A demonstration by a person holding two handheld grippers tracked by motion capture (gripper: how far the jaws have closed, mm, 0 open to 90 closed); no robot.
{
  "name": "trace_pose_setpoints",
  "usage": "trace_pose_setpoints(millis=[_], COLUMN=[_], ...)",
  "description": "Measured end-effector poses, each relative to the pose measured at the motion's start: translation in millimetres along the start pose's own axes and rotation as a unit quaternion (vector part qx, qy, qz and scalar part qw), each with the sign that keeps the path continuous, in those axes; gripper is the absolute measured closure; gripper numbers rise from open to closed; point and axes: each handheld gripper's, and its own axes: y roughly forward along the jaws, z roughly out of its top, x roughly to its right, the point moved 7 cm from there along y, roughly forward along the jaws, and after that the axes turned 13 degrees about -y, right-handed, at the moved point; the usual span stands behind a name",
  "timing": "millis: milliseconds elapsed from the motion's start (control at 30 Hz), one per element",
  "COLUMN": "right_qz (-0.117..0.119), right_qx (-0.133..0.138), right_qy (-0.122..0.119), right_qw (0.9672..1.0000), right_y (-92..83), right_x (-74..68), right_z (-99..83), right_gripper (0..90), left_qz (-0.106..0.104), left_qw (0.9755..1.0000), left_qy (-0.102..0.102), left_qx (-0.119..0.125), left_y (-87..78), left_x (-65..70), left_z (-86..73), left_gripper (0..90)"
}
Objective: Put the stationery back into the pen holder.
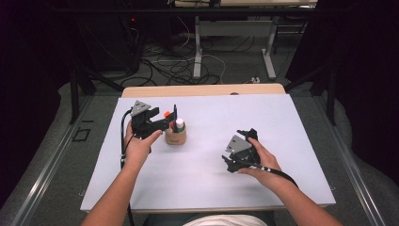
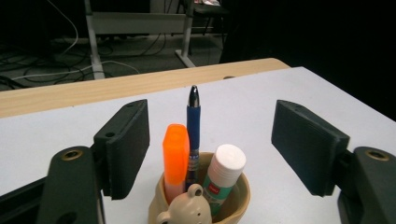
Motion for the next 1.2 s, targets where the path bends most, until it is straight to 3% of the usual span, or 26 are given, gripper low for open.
trace_pose_setpoints(millis=[267,400,600,767,967,1067,1200], right_qz=[-0.014,-0.015,-0.014,-0.010,-0.027,-0.032,-0.040], right_qx=[0.004,0.008,0.018,0.028,0.021,0.021,0.013], right_qy=[0.069,0.116,0.189,0.258,0.298,0.321,0.334], right_qw=[0.9975,0.9932,0.9816,0.9657,0.9540,0.9464,0.9415], right_y=[-5.0,-6.6,-9.4,-11.0,-11.3,-11.2,-9.9], right_x=[18.5,27.5,42.8,53.7,65.3,69.5,73.4], right_z=[-10.1,-16.7,-30.0,-43.0,-60.9,-68.9,-79.9], right_gripper=[0.0,0.0,0.0,0.0,0.0,0.0,0.0], left_qz=[0.004,0.013,0.022,0.034,0.051,0.053,0.061], left_qw=[1.0000,0.9998,0.9991,0.9984,0.9971,0.9962,0.9953], left_qy=[0.002,-0.006,-0.036,-0.046,-0.057,-0.069,-0.074], left_qx=[0.003,0.011,0.006,0.003,0.007,0.006,0.004], left_y=[-13.8,-19.8,-27.0,-31.1,-35.8,-37.7,-38.9], left_x=[-8.9,-15.9,-25.5,-33.1,-45.5,-52.2,-60.4], left_z=[-0.5,-1.8,-8.9,-12.3,-17.4,-20.8,-25.0], left_gripper=[26.0,26.2,25.4,20.7,14.4,10.1,5.1])
